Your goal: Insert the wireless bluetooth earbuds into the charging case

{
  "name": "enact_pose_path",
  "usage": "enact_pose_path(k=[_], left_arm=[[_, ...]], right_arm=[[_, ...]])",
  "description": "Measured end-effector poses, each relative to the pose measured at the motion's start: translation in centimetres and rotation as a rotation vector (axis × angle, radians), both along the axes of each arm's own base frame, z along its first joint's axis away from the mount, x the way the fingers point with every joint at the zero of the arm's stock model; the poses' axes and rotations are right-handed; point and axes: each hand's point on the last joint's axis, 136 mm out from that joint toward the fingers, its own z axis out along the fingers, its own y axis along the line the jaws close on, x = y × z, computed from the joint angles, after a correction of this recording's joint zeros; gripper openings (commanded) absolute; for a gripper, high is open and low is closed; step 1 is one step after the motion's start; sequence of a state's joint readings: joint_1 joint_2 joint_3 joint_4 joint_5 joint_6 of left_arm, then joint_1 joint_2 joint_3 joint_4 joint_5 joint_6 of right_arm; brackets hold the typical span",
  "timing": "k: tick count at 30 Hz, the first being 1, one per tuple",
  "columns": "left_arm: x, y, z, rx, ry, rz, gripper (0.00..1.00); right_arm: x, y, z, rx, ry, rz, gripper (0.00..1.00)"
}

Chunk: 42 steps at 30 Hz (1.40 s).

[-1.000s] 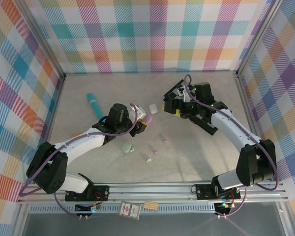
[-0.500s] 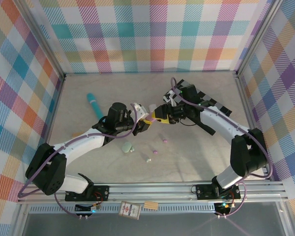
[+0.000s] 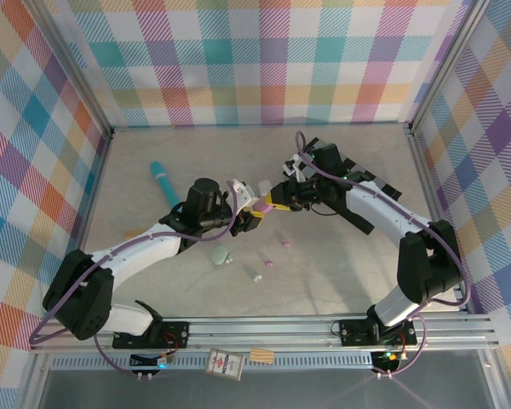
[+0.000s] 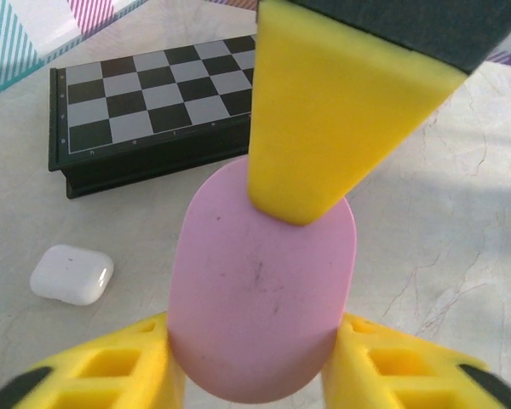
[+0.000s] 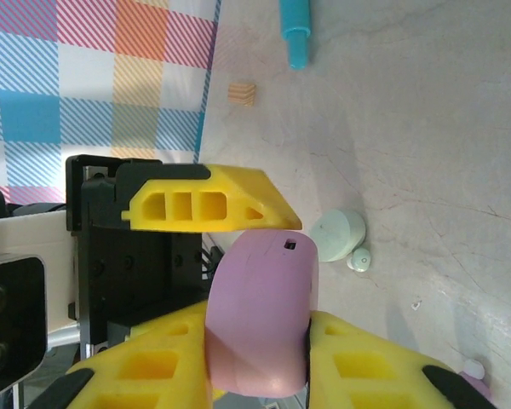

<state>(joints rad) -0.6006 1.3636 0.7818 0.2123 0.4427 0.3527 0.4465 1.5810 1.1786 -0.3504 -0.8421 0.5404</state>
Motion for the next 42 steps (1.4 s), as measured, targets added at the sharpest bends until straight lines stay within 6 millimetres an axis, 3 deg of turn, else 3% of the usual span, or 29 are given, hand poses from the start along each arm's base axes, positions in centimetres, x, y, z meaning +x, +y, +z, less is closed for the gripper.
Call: enact_pose_path(k=[6,11,16,24,32,42], left_arm=[[-0.3,0.1,1.9,-0.132,-0.075,0.016,0.71],[-0.2,0.9,3.9,-0.298,-0.137,0.044,0.70],[0.9,1.8,7.3,-0.487,-0.223,0.037,0.70],[-0.5,1.2,9.2,-0.557,-0.286,-0.085,0.70],[-1.6,0.6,10.9,-0.579,-0.326,-0.175,0.62],[-1.4,0.1,11.3,-0.584,-0.326,-0.203,0.51]], right_arm=[[0.2,-0.5,1.7,0.081,0.025,-0.023,0.25],[0.4,-1.2,4.9,0.200,0.029,-0.037,0.23],[0.0,-1.3,7.7,0.302,0.024,-0.019,0.20],[-0.4,-1.1,9.0,0.392,0.086,-0.011,0.17],[-0.3,-1.0,10.8,0.458,0.089,-0.010,0.16],[-0.9,0.3,10.8,0.475,0.111,0.026,0.17]])
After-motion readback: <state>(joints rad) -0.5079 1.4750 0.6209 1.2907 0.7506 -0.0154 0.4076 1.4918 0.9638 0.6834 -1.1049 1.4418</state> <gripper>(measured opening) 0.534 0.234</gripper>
